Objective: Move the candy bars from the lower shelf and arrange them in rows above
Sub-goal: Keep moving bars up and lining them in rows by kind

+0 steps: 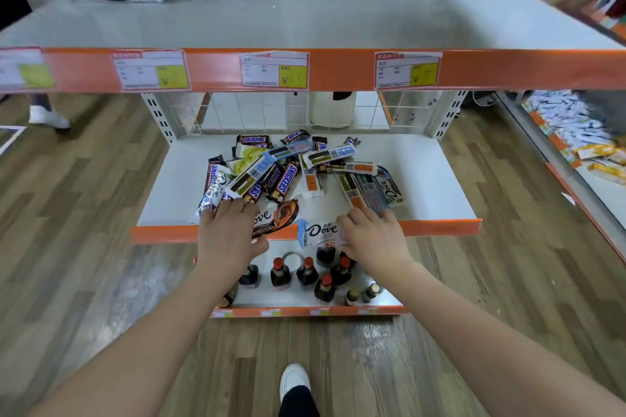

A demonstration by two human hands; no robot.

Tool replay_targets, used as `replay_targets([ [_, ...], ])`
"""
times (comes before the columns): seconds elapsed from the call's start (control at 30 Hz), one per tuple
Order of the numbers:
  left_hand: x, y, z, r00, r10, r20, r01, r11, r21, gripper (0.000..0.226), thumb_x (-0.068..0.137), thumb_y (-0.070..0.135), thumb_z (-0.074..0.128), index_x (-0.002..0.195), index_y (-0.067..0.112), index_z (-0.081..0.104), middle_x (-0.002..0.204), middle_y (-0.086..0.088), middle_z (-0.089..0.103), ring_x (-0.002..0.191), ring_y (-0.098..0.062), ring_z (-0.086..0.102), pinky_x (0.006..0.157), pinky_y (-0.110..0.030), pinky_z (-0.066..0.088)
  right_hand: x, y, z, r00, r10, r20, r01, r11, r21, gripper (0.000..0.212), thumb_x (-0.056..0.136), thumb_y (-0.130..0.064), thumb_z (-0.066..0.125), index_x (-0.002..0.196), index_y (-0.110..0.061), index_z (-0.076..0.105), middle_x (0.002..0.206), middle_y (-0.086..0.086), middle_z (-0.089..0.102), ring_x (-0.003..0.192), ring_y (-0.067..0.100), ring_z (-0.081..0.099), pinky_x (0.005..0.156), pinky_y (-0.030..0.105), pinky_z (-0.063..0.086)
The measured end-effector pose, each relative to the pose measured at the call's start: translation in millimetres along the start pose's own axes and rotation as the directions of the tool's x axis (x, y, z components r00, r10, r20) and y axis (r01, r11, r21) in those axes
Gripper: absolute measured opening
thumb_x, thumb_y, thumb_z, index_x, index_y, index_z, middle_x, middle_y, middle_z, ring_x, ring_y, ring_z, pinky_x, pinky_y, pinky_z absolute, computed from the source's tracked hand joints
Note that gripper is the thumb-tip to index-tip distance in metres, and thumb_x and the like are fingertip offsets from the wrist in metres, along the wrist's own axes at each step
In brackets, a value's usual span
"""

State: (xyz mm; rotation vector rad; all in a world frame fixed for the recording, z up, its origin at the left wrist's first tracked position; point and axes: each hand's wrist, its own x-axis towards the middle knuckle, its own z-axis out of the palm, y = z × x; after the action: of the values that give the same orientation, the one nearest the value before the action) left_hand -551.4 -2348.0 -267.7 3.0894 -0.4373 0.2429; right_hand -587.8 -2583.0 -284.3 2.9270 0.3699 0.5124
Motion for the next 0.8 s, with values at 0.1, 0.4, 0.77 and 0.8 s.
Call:
replay_targets([
  [0.1,-8.6,0.7,-15.6,1.000,0.007,-0.015,-0.008,1.000,-0.020,0.043,0.064,0.030,0.075,0.102,0.012,0.067,0.098,-0.006,0.064,0.095,-0.028,0.058,0.082,-0.041,0.039,-8.2,-5.8,-16.7,0.999,-0.012,-0.030,0.012,1.000,-0.001,0.041,0.039,-0.025,0.089,0.074,-0.019,0.070,0.068,-0.002,0.064,0.062,0.020,0.062,0.059,0.030,0.048],
  [0.4,-12.9,-1.6,-85.5,0.985,0.143,-0.095,-0.134,0.986,0.096,0.050,0.036,0.030,0.086,0.080,0.011,0.071,0.077,-0.006,0.065,0.073,-0.026,0.062,0.066,-0.039,0.047,-11.1,-2.8,-80.5,0.998,-0.033,-0.044,0.033,0.999,0.015,0.047,0.036,-0.037,0.090,0.074,-0.020,0.069,0.070,-0.003,0.065,0.065,0.019,0.064,0.061,0.033,0.051],
  [0.77,-10.3,-2.8,-160.1,0.941,0.265,-0.209,-0.256,0.964,0.067,0.047,0.049,0.033,0.083,0.090,0.016,0.070,0.086,-0.002,0.067,0.080,-0.024,0.064,0.070,-0.038,0.047,0.9,20.6,-159.5,0.974,-0.061,-0.216,0.059,0.998,-0.016,0.035,0.051,-0.035,0.086,0.077,-0.020,0.067,0.075,-0.006,0.066,0.068,0.016,0.065,0.064,0.031,0.049],
  [0.8,-7.7,-2.2,-166.0,0.940,0.266,-0.215,-0.259,0.964,0.063,0.048,0.049,0.033,0.084,0.091,0.016,0.070,0.087,-0.002,0.067,0.081,-0.024,0.064,0.071,-0.039,0.047,3.7,23.7,-164.7,0.971,-0.068,-0.229,0.065,0.998,-0.023,0.035,0.050,-0.034,0.086,0.077,-0.020,0.067,0.074,-0.006,0.066,0.067,0.016,0.065,0.063,0.030,0.049],
])
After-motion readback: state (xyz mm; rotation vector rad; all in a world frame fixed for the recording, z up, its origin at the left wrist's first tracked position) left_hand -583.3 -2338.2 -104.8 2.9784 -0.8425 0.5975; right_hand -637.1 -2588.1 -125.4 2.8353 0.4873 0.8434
